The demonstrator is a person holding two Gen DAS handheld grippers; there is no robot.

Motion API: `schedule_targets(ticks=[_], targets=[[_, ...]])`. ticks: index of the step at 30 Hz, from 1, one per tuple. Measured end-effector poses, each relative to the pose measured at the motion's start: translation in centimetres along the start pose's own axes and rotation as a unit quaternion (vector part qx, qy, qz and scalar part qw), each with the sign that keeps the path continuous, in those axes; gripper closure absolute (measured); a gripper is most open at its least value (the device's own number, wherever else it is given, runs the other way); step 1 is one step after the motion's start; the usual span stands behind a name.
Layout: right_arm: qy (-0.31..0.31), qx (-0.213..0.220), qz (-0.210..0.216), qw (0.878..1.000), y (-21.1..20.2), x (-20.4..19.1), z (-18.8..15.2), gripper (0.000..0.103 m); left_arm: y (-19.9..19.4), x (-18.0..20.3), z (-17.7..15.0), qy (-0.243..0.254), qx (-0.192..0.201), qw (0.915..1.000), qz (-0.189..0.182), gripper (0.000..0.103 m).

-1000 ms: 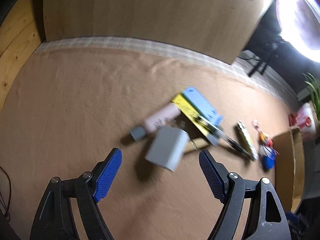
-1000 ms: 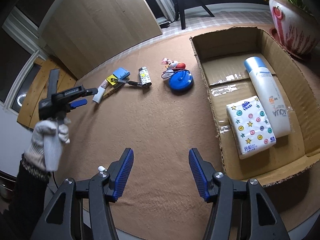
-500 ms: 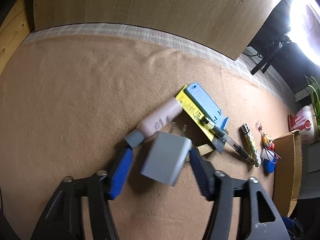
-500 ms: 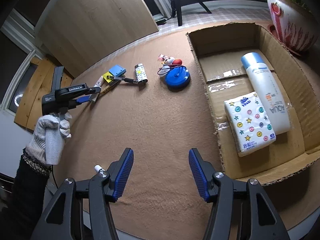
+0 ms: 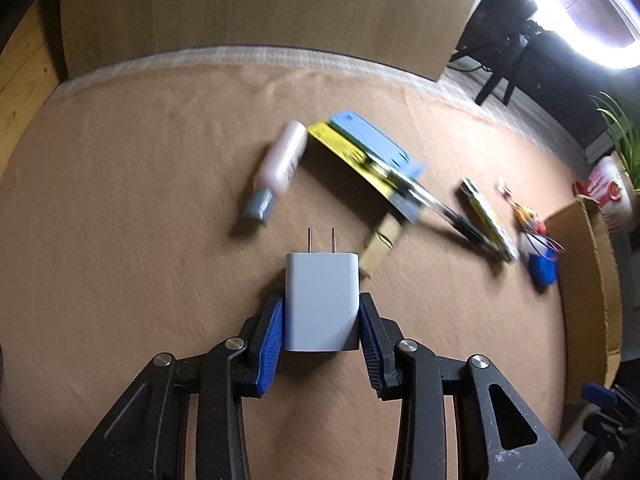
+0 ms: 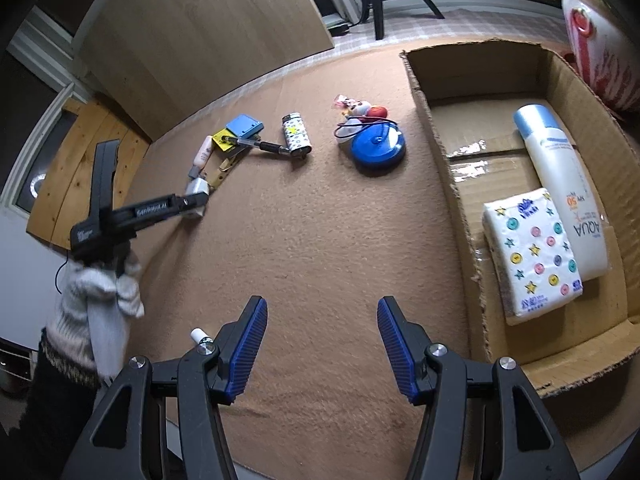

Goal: Organize objects

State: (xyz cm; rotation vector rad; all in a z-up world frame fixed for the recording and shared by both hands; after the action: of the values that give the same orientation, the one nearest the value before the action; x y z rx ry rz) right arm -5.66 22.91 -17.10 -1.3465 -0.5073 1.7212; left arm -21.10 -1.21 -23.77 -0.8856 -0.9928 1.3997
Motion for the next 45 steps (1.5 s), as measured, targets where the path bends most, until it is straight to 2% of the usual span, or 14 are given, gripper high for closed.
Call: schedule_targets(ticks=[3,6,7,9,11,16,25,28,30,37,39,43,45], targets=[[-0.001,-0.005,0.004,1.000,0.5,-0.3,0.2,0.049,-0.8,2.2,-2.4,0.015,0.000,0.9999,-0.007,0.065],[-0.002,-0.008,0.008,1.000,1.1,-0.5,0.4,0.049,-1.6,5.1,-4.7,0.029,-0.005,0.9991,-0.032,0.064],[-0.003,-0.008,0.009,1.000,1.2,-0.6,0.6,0.049,-1.8,6.0,-5.3,0.031,-0.007,0.9987,-0.041,0.062],[-0.004,-0.008,0.011,1.000,1.5,-0.7,1.1,0.049,-2.3,7.4,-6.2,0.033,-0.009,0.9977,-0.058,0.051],[-0.001,-0.008,0.018,1.000,1.8,-0.7,1.6,0.049,-2.6,9.1,-7.1,0.046,-0.017,0.9950,-0.087,0.047],[0.027,-0.017,0.052,0.998,3.0,-0.6,3.1,0.049,-3.5,11.3,-8.9,0.060,-0.025,0.9914,-0.113,0.038],[0.019,-0.068,0.090,0.993,7.7,-2.5,4.0,0.049,-3.7,10.5,-9.6,0.045,-0.024,0.9912,-0.122,0.040],[0.006,-0.083,0.092,0.992,9.1,-3.4,4.1,0.050,-3.5,10.0,-9.5,0.034,-0.023,0.9918,-0.121,0.048],[0.000,-0.094,0.093,0.991,10.1,-3.8,4.2,0.054,-3.5,9.8,-9.4,0.031,-0.022,0.9919,-0.122,0.054],[-0.006,-0.111,0.098,0.989,12.1,-4.7,4.6,0.064,-3.3,9.1,-9.1,0.012,-0.023,0.9917,-0.126,0.059],[-0.007,-0.120,0.102,0.987,12.4,-4.9,4.4,0.072,-3.2,9.0,-9.0,0.012,-0.023,0.9917,-0.126,0.062],[-0.015,-0.120,0.095,0.988,12.5,-5.0,4.1,0.073,-3.1,8.8,-8.8,0.003,-0.024,0.9914,-0.129,0.063],[-0.014,-0.118,0.093,0.989,12.4,-5.0,4.1,0.077,-3.2,8.8,-8.8,0.002,-0.026,0.9914,-0.128,0.064]])
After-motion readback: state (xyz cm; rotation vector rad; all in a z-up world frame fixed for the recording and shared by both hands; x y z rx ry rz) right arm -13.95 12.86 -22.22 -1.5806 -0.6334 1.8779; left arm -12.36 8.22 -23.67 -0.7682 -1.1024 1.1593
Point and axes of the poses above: each gripper's, at about its wrist camera, not at the fingertips, and y roughly the way its jaws point, x to its right, z to its top, the point moved 8 cm from there along y, roughly the way its jaws point, and after that the axes turned 12 degrees about z, right-handed, at the moved point
